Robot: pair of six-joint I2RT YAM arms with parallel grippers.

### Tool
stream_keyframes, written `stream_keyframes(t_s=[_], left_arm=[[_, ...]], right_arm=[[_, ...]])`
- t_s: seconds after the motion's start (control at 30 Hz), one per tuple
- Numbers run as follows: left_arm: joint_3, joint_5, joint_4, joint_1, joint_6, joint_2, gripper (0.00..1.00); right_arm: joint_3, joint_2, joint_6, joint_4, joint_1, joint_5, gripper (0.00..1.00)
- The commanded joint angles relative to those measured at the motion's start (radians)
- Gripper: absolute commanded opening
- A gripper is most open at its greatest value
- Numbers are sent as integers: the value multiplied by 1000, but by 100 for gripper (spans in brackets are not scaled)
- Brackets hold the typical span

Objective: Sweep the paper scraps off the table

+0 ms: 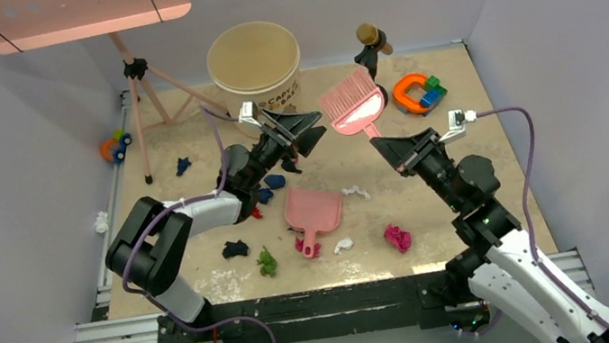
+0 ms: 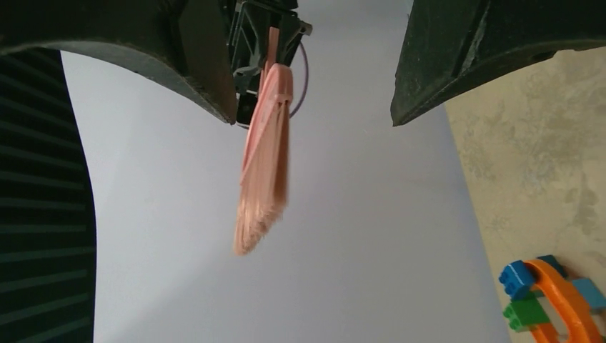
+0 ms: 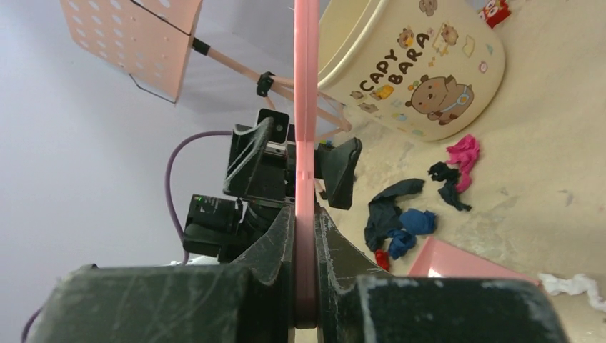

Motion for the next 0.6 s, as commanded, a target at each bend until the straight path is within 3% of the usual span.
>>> stream_keyframes(t_s=[0.0,0.17,0.27,0.4,0.57], left_arm=[[-55,84,64,70,9,-71,85],[-63,190,-194,123,128,-187,88],[-38,204,-453,140,253,-287,88],[97,71,-1046,137,566,-441,91],[315,-71,-1694,116,867,-460,94]], right_arm=[[125,-27,-203,-222,0,33,0],[258,73,-400,-489,1,99,0],[312,163,-478,-573,1,80,0],[364,260,-529,-613,2,71,0],[464,363,-547,-748,2,209,0]])
